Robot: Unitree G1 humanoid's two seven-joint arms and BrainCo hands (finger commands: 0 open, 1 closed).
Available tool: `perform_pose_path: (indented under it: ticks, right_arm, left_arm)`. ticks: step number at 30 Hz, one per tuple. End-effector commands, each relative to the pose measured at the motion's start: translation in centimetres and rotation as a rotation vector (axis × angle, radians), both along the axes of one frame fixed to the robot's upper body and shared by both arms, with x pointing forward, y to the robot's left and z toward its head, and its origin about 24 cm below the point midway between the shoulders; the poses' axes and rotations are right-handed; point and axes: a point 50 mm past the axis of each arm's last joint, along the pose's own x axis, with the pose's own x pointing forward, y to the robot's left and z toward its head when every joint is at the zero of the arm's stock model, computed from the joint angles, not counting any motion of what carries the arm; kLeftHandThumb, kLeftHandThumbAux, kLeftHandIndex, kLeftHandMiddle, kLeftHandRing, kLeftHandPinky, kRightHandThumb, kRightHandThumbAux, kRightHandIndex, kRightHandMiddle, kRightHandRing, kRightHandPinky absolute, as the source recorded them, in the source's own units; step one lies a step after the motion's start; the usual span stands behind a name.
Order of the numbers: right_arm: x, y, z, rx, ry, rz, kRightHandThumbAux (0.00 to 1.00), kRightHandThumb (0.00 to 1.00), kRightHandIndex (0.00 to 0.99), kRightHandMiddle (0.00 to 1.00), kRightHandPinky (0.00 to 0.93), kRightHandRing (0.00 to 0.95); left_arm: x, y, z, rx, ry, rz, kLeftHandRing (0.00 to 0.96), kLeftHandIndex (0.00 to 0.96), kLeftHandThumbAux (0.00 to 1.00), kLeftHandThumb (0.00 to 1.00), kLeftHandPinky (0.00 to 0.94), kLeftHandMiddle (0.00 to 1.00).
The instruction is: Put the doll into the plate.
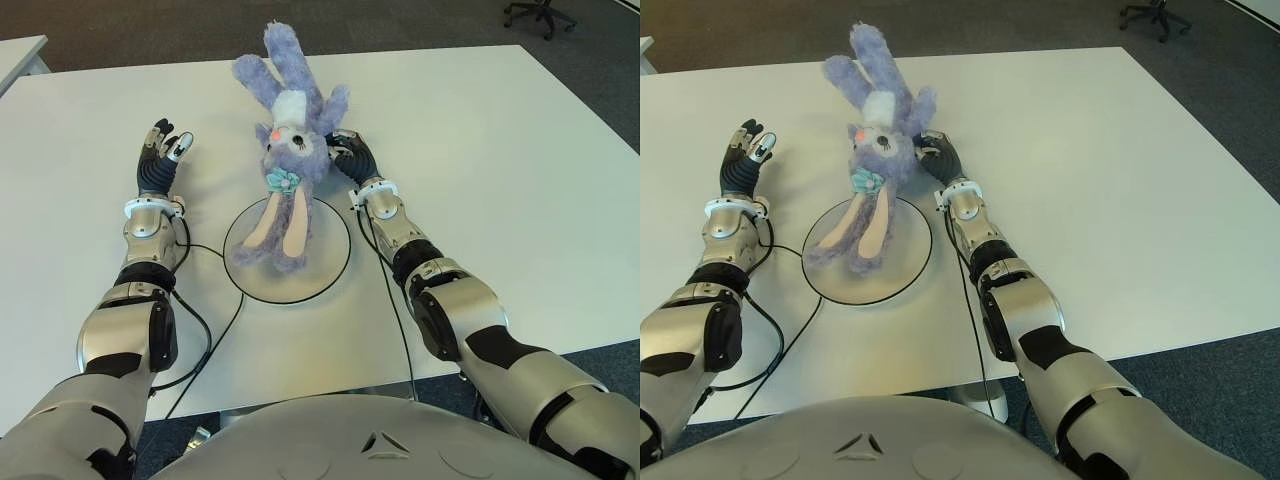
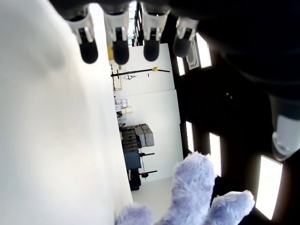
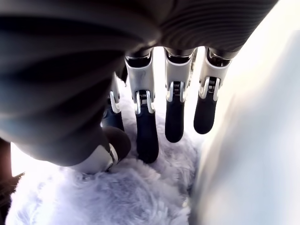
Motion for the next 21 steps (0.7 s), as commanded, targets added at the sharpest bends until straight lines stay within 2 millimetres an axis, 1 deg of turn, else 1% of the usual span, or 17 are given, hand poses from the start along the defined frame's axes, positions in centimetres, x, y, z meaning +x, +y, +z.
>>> perform_pose_path:
  ticks: [1,4,6,10,13,17,21]
  right_arm:
    - [-0.11,0.18,-0.29,-0.026,0.018,0.023,0.48,0.511,0.174,0.186,0.232,0.202]
    - [-0.14,0.15,-0.31,-0.037,0.016,0.034,0.473,0.494,0.167,0.174,0.226,0.193]
    - [-0.2,0.13,-0.32,-0.059,0.005,0.052,0.462,0.444,0.154,0.157,0.226,0.18]
    - [-0.29,0.09,-0.36,-0.092,-0.007,0.079,0.455,0.406,0.139,0.138,0.221,0.165]
    - [-0.36,0.05,-0.41,-0.111,-0.012,0.095,0.452,0.391,0.134,0.131,0.219,0.159]
    - [-0.42,-0.05,-0.47,-0.134,-0.019,0.108,0.438,0.336,0.129,0.122,0.218,0.155]
    - [-0.45,-0.17,-0.55,-0.144,-0.015,0.113,0.428,0.307,0.126,0.12,0.214,0.154]
  left_arm:
    - [-2.77,-0.98,-4.61,-0.061,0.17,0.0,0.096,0.012,0.472,0.0,0.116,0.088]
    - [-2.76,-0.98,-4.63,-0.062,0.172,0.001,0.096,0.011,0.473,0.0,0.113,0.087]
    - [-2.76,-0.98,-4.64,-0.063,0.173,0.002,0.093,0.01,0.469,0.0,0.108,0.085]
    - [-2.79,-0.99,-4.65,-0.065,0.171,0.001,0.092,0.008,0.468,0.0,0.106,0.083]
    - [-2.81,-0.99,-4.67,-0.068,0.171,-0.002,0.091,0.006,0.468,0.0,0.104,0.082]
    - [-2.83,-0.98,-4.7,-0.071,0.172,-0.004,0.089,0.006,0.466,0.0,0.099,0.082]
    - [-2.86,-0.97,-4.74,-0.074,0.174,-0.004,0.09,0.006,0.466,0.0,0.102,0.083]
